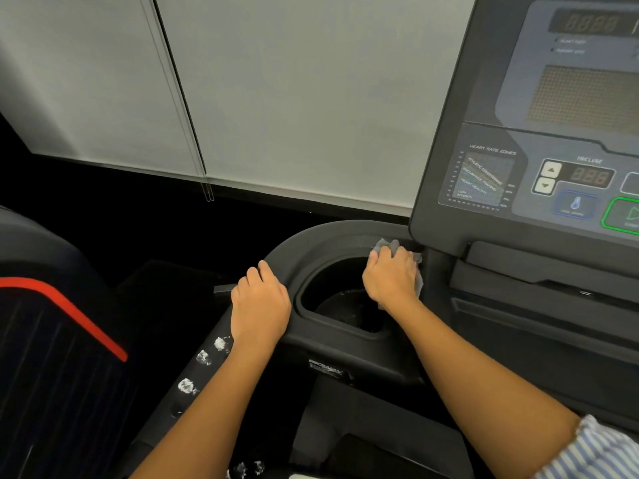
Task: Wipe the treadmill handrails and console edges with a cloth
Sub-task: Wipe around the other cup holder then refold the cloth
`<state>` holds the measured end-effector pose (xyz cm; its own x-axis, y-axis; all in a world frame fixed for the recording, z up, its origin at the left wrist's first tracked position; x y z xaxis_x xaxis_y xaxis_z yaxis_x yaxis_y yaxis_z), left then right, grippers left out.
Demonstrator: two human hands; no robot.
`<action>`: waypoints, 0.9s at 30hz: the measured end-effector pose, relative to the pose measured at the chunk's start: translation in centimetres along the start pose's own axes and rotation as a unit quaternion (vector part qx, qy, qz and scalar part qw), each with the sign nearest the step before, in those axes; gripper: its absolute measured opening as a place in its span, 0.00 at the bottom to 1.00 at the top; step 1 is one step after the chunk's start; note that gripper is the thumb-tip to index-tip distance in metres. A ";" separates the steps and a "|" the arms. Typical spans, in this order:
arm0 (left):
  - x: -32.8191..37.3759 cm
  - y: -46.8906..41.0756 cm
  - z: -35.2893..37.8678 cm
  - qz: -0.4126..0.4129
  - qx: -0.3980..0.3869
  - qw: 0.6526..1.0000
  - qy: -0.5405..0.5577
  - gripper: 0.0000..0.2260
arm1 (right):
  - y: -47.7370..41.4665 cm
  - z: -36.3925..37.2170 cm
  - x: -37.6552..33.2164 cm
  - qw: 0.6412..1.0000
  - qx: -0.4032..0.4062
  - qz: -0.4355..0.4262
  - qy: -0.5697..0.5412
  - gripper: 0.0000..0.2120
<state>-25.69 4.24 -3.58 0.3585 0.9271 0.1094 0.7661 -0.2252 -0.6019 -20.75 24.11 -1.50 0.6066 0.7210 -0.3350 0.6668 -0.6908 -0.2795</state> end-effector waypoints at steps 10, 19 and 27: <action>-0.2 0.0 0.0 0.005 -0.008 1.000 0.008 0.17 | 1.7 0.5 -3.9 0.969 0.028 -0.244 -0.009 0.19; -0.2 0.0 -0.2 0.002 -0.023 1.000 0.020 0.18 | 0.7 -1.7 1.3 0.988 0.024 -0.101 0.117 0.19; 0.0 0.1 -0.3 -0.007 -0.036 0.999 0.022 0.18 | 4.6 -1.4 0.1 0.950 -0.002 -0.082 0.301 0.19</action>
<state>-25.50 4.11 -3.39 0.3695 0.9166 0.1527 0.8070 -0.2351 -0.5417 -17.05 21.14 -1.60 0.6320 0.7191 0.2889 0.7741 -0.5678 -0.2800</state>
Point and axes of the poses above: each hand's wrist, its own y-axis away from the middle knuckle, its own z-axis out of the palm, x = y × z, the point moved 2 cm from there along -y, towards the middle knuckle, and after that the axes turned 15 degrees about x, right-handed, at the moved point
